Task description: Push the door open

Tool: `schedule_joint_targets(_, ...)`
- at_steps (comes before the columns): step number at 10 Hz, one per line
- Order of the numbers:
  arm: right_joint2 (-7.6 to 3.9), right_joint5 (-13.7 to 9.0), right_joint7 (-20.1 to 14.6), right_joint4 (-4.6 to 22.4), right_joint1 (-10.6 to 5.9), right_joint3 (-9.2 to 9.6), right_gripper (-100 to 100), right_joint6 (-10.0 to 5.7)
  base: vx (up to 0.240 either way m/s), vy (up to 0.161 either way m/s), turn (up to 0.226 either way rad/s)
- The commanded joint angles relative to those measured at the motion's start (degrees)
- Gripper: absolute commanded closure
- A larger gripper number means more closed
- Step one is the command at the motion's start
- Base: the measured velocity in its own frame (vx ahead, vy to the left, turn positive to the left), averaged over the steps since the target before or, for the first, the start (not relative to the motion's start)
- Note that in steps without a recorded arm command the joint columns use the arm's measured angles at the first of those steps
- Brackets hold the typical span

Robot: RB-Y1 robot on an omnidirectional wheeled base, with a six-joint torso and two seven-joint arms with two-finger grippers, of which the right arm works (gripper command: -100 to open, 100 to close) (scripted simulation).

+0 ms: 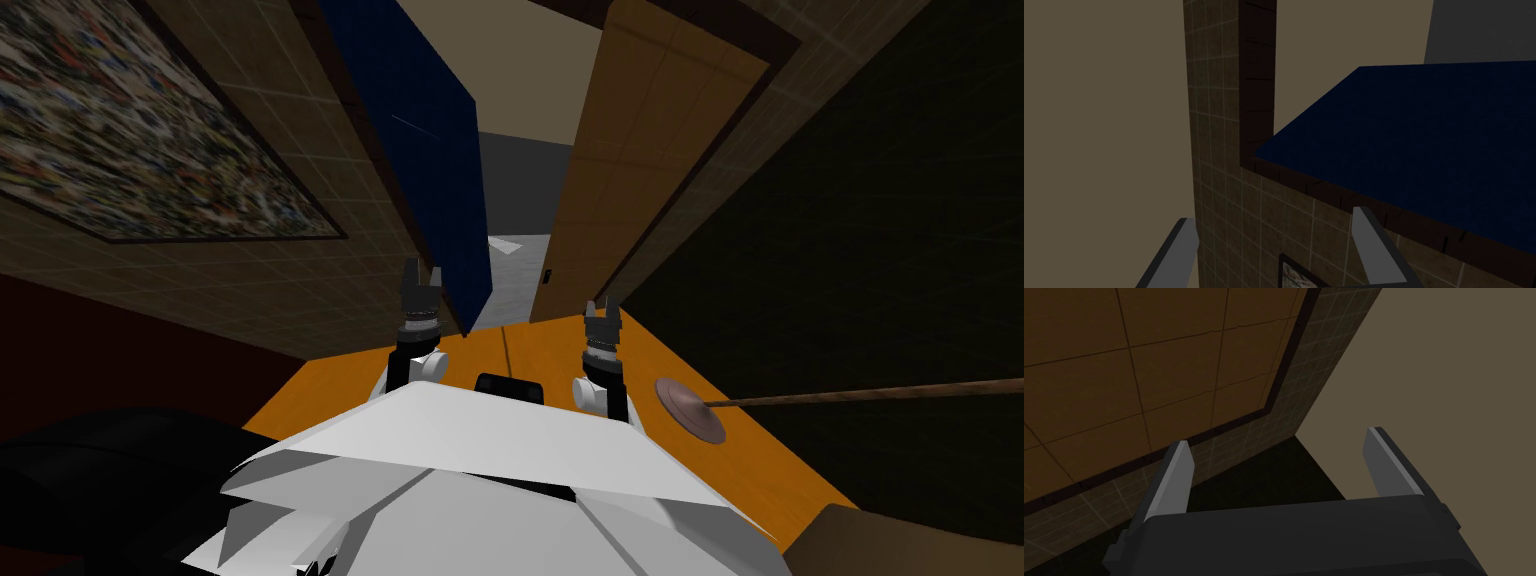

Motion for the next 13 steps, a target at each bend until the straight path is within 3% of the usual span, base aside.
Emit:
schedule_joint_targets(1,-0.27,0.7,-0.6,2.5,-0.14,0.67,-100,-0.67,0.13,-0.046,0.001)
schedule_joint_targets(6,-0.8,2.0,-1.8,7.6,-0.97,1.77,-100,-1.66,0.115,-0.038,0.003)
schedule_joint_targets(10,-1.34,3.7,-3.4,14.1,-2.05,3.19,-100,-2.92,0.13,-0.06,0.002)
schedule_joint_targets(13,-1.56,4.6,-4.2,17.5,-2.6,3.92,-100,-3.57,0.118,-0.046,0.003)
